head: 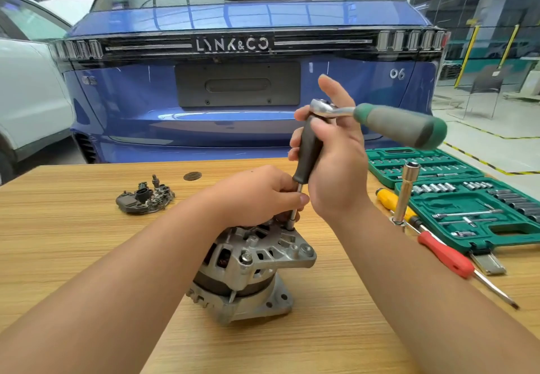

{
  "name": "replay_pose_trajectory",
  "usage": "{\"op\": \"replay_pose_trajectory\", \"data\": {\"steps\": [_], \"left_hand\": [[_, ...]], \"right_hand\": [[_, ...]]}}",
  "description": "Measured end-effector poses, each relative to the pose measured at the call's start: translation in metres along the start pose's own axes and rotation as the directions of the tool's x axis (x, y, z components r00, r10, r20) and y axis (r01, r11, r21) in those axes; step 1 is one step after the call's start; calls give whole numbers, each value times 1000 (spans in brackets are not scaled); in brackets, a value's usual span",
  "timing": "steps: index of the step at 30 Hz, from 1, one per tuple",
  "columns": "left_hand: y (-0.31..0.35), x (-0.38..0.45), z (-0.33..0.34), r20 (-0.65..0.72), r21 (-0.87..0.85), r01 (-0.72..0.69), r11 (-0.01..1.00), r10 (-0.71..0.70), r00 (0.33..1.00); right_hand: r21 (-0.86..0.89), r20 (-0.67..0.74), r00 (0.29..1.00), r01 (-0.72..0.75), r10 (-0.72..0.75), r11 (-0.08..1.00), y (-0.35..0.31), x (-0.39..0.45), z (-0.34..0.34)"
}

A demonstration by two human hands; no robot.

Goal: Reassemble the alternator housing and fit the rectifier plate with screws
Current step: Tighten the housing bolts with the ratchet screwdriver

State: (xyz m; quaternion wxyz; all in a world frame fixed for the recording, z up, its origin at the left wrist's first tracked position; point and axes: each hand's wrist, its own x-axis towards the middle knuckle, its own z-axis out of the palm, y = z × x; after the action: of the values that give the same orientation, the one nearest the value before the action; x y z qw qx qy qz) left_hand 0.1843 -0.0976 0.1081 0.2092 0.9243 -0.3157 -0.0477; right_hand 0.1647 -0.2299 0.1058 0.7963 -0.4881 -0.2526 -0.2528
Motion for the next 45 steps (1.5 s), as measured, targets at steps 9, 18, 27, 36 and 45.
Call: {"op": "replay_pose_trajectory", "data": {"steps": [9,18,27,36,45], "left_hand": [[-2,1,0,-18,-9,42,999,-42,999],[1,0,0,0,80,24,997,-24,1000],[-1,1,-1,-12,25,43,999,-43,999],[0,2,-2,30,-69,81,994,-79,996],[1,4,-6,112,-186,107,977,-88,990]], "right_hand": [[217,100,957,-287,272,933,-4,8,-7],[95,-173,884,-424,435,900,-22,15,-5],[-99,-51,999,4,-9,995,-4,4,1],[252,93,984,-170,151,953,-4,8,-11],[18,-174,968,-183,184,983,-13,10,-1]]}}
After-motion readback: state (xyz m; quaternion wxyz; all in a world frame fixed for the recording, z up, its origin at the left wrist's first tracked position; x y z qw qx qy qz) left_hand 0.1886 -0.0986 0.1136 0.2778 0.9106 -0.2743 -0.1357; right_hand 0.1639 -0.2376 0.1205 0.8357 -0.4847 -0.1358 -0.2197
